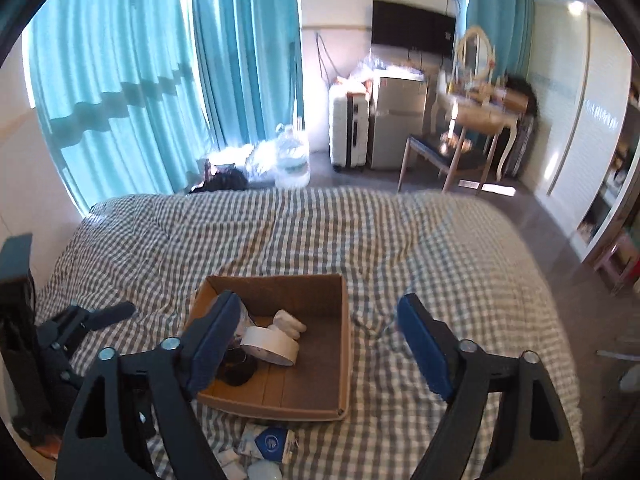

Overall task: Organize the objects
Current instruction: 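Withdraw both tools from the box back to the remaining items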

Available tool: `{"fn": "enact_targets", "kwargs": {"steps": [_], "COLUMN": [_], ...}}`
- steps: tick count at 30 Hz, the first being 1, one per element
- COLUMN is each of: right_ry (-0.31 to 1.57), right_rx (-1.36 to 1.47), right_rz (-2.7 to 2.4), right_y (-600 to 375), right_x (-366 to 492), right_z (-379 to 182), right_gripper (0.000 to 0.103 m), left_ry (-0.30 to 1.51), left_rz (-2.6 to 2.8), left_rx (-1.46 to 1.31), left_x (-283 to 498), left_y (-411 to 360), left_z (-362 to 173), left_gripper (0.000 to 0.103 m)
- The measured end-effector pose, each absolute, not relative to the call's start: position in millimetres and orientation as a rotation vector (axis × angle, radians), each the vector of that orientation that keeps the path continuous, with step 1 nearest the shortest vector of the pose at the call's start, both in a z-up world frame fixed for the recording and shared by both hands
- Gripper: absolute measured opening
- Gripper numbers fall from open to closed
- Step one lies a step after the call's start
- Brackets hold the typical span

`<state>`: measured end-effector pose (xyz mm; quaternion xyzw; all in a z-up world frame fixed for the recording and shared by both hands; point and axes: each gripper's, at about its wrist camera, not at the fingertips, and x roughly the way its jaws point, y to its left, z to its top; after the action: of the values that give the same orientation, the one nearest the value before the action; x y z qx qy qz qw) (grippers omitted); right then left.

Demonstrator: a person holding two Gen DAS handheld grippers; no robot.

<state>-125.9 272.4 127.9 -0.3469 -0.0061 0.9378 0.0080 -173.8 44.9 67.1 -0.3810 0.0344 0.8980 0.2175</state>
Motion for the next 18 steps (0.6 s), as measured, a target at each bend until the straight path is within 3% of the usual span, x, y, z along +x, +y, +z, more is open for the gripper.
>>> {"fn": "enact_targets", "kwargs": {"steps": [7, 18], "right_ry": [-0.226, -0.082], "right_rx": [-1.034, -1.148], "right_rz": [2.947, 2.932], "right_y": [231.5, 214.4], "right_x": [-56.6, -21.8], "right_z": [140.9, 56.8], "right_gripper": [0.096, 0.096], "left_ry": [0.078, 0.084], "left_rz": [2.624, 2.706], "left_rx": [-0.925, -1.007], "left_x": [-115.7, -68.6], "left_y": [13.3, -18.3], "left_z": [106.8, 42.7], "left_gripper": [0.099, 0.1]}}
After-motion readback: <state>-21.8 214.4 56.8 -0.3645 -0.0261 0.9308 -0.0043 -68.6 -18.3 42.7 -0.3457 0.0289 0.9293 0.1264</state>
